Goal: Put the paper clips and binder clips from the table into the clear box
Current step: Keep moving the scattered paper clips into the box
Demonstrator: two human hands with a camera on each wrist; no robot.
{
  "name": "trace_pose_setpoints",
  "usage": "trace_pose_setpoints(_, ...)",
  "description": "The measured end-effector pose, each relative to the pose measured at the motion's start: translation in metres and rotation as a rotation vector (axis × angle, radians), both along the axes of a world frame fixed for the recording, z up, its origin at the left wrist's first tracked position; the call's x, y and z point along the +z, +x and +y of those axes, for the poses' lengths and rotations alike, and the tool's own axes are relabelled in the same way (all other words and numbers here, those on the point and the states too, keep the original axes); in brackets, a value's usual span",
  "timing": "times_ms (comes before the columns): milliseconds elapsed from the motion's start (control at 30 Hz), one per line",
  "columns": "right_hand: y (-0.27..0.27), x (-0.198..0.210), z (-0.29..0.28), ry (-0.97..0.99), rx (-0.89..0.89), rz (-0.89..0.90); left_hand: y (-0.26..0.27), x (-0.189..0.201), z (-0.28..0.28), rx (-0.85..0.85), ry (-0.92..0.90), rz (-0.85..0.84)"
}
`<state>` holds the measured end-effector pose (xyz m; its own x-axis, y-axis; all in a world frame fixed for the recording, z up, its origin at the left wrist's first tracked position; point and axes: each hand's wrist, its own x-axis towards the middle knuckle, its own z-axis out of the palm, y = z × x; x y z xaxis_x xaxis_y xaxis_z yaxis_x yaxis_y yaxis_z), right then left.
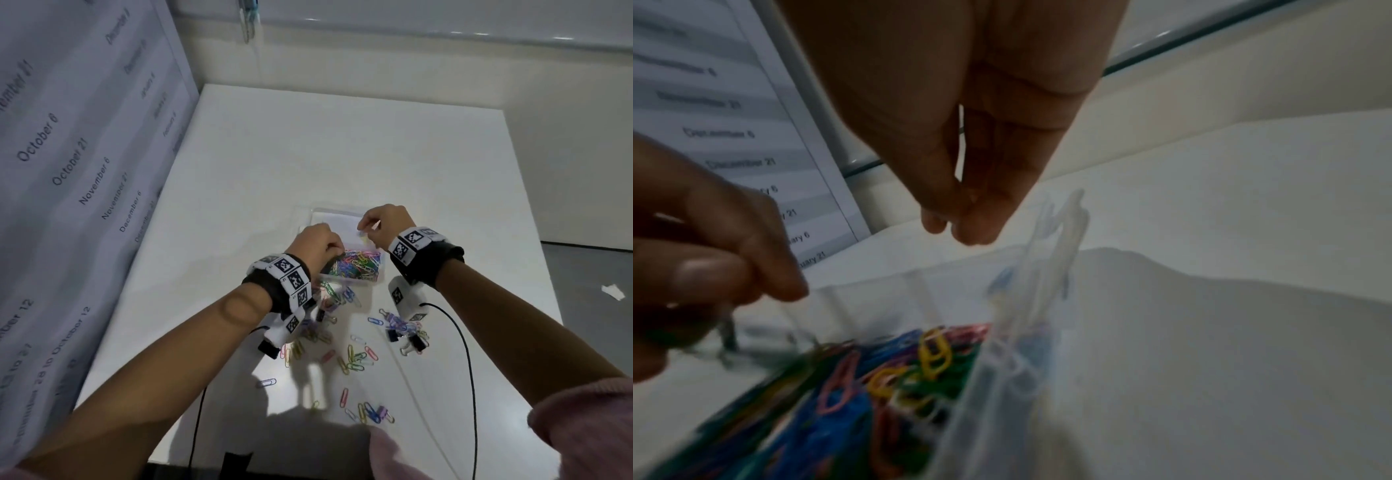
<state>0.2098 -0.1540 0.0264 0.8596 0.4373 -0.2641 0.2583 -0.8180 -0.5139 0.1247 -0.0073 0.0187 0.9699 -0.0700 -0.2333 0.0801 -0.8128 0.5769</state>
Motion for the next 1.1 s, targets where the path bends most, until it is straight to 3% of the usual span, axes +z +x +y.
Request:
trace_pose_setpoints(267,0.033,-0.003,0.025,-0.521,0.391,0.062,0.023,-0.008,-0.007,-0.046,0.067,0.035)
trace_pose_setpoints(500,0.041,-0.010,0.033,-0.558,0.382,0.157,0.028,-0.013,-0.004,-0.086,0.047,0.031)
trace_pose_setpoints(867,0.043,-0.008,0.025,-0.568,0.482,0.063,0.040,-0.005,0.001,-0.046,0.033,0.027)
trace_pose_setpoints(1100,0.046,0.004,0.025,-0.634,0.511,0.156,0.073,-0.001,-0.007,-0.126,0.145,0.137)
